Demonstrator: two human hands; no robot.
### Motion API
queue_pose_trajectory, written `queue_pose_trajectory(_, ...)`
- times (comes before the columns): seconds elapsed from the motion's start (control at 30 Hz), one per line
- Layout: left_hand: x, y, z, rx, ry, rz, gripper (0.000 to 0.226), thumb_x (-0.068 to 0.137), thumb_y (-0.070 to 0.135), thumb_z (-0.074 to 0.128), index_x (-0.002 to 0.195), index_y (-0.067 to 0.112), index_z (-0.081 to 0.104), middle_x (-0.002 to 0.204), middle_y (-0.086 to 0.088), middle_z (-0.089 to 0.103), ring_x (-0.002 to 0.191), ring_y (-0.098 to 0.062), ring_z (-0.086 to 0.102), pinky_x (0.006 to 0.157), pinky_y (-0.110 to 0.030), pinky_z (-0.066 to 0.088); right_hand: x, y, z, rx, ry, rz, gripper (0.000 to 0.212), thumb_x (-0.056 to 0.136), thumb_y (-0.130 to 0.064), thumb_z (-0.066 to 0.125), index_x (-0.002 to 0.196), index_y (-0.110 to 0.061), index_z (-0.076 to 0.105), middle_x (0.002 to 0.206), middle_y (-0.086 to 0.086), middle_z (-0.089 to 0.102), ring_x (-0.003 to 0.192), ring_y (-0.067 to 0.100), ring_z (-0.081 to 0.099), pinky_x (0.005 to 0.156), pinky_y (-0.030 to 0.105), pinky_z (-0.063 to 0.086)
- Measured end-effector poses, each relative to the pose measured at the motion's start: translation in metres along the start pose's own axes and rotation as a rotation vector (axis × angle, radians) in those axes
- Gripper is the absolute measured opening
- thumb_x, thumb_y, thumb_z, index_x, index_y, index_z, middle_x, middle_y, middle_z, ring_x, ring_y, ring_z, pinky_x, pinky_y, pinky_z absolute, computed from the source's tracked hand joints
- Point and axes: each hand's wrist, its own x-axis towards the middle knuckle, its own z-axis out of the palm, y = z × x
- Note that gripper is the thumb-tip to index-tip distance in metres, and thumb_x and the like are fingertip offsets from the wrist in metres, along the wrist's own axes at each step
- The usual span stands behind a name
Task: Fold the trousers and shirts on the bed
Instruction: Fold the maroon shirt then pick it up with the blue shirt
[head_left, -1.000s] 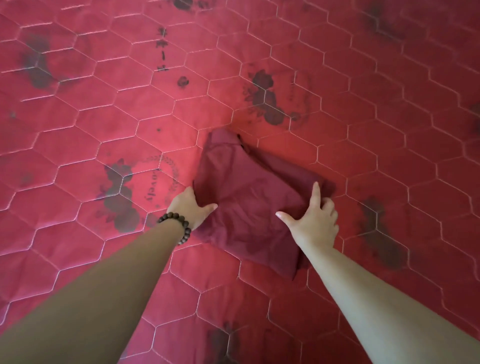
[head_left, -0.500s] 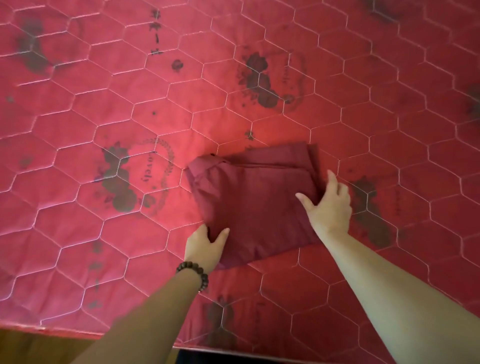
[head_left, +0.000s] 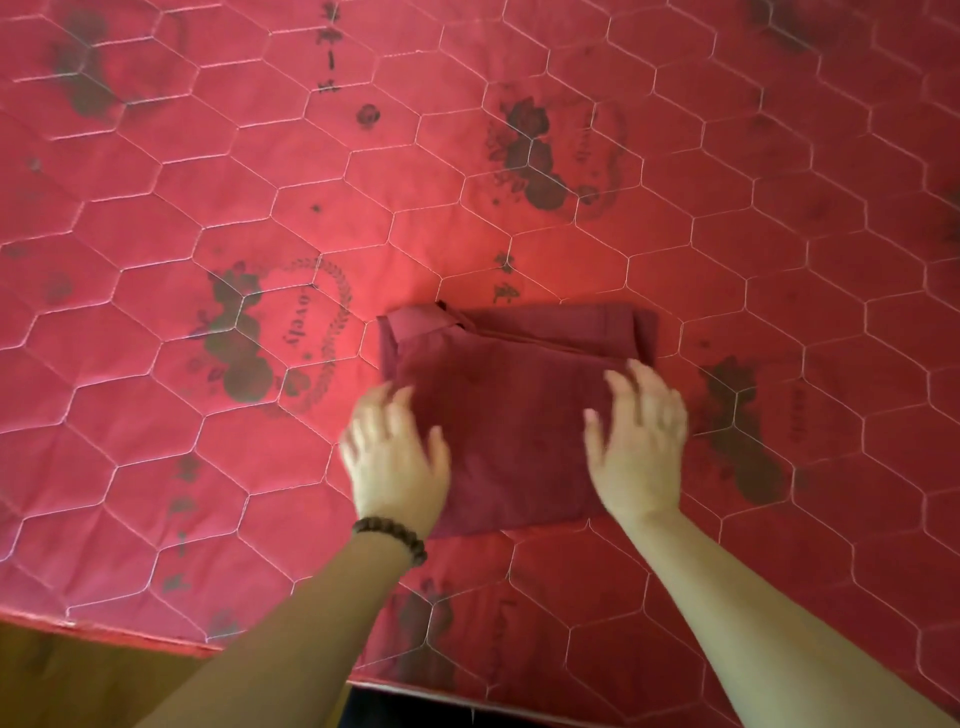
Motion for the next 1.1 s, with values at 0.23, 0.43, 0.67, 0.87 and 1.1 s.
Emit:
queue_pose_trajectory(0.23,0.029,0.024,0.059,0.306,-0.246,0.429,0.063,0.096,0.041,0.038,0.152,0.020,0.019,0.161,-0.005,0.010,0.148,-0.024,0.003,0.118,-0.052,0.000,0.011,-0.023,0.057,-0.078,-0.290,-0.408,0.057,0.096,-0.036,0.046,0.148,-0.017,0.034,0.157,0.003,0.026,0.146,0.020,0.019,0.118,0.052,0.016)
queue_pose_trajectory(0.43,0.036,0.007,0.066,0.292,-0.265,0.424,0.060,0.096,0.048,0.022,0.152,0.026,0.020,0.160,0.000,0.016,0.148,-0.019,0.010,0.118,-0.052,0.007,0.010,-0.008,0.065,-0.113,-0.268,-0.333,0.053,0.099,-0.045,0.032,0.150,-0.032,0.027,0.160,0.002,0.017,0.148,0.020,0.009,0.119,0.051,0.009)
queue_pose_trajectory(0.67,0.043,-0.006,0.045,0.171,-0.183,0.438,0.056,0.093,0.039,0.033,0.147,0.022,0.034,0.157,-0.002,0.027,0.147,-0.018,0.013,0.116,-0.058,0.011,0.011,0.009,0.049,-0.068,-0.285,-0.126,0.057,0.098,-0.049,0.036,0.151,-0.032,0.023,0.160,0.007,0.014,0.148,0.026,0.009,0.117,0.058,0.012)
queue_pose_trajectory(0.87,0.034,-0.017,0.023,-0.102,-0.131,-0.136,0.078,0.081,0.046,0.064,0.147,0.041,0.023,0.143,-0.012,0.033,0.132,-0.032,0.032,0.107,-0.050,0.032,0.024,0.032,0.021,0.124,-0.254,0.210,0.080,0.089,-0.050,0.054,0.153,-0.033,0.009,0.160,0.014,0.004,0.148,0.030,0.007,0.118,0.051,0.016)
queue_pose_trajectory(1.1,0.030,-0.011,0.016,-0.323,-0.295,-0.152,0.092,0.081,0.033,0.067,0.137,0.065,0.001,0.096,0.001,0.046,0.063,-0.010,0.053,0.068,-0.030,0.047,0.020,0.024,0.009,0.262,-0.278,0.266,0.082,0.088,-0.030,0.063,0.149,-0.044,0.011,0.114,0.004,0.046,0.092,0.022,0.057,0.079,0.035,0.050)
